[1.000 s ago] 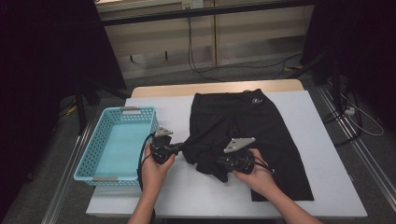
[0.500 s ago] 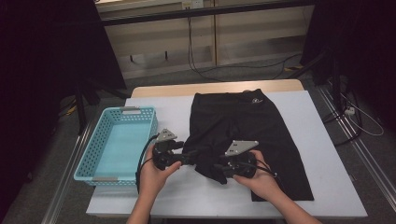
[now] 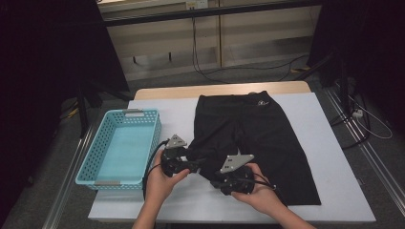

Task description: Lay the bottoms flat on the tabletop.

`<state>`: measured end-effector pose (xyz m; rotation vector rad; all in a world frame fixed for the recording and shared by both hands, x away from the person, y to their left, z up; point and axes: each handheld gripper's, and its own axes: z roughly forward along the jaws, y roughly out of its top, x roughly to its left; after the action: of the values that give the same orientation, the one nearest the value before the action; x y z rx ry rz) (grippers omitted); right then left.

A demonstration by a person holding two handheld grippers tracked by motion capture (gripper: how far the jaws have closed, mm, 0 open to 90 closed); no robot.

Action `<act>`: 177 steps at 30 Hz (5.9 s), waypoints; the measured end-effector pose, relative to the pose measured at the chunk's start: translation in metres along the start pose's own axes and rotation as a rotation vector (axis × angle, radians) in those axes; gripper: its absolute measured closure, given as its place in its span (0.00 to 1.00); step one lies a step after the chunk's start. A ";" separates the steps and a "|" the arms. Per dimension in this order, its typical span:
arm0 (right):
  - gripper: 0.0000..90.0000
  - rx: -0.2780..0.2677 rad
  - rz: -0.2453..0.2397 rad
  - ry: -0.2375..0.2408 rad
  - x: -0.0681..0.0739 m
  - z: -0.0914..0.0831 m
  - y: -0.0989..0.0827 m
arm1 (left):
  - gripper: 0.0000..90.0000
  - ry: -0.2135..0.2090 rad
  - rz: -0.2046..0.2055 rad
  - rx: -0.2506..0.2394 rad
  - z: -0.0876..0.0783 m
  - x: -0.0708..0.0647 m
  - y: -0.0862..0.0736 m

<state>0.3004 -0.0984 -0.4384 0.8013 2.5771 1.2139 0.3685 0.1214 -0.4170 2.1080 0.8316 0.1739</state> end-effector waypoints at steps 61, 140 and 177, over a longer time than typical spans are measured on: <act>0.84 0.067 -0.008 -0.028 -0.026 -0.046 -0.031 | 0.54 -0.106 -0.065 0.070 -0.011 0.007 -0.007; 0.71 -0.012 0.035 -0.059 -0.021 -0.025 -0.021 | 0.45 0.009 -0.108 0.076 -0.015 0.005 -0.026; 0.88 0.042 -0.013 -0.066 -0.021 -0.034 -0.031 | 0.91 0.019 -0.062 0.092 0.016 0.002 -0.017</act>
<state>0.2932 -0.1484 -0.4406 0.8170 2.5593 1.1139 0.3677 0.1192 -0.4405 2.1662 0.9313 0.1248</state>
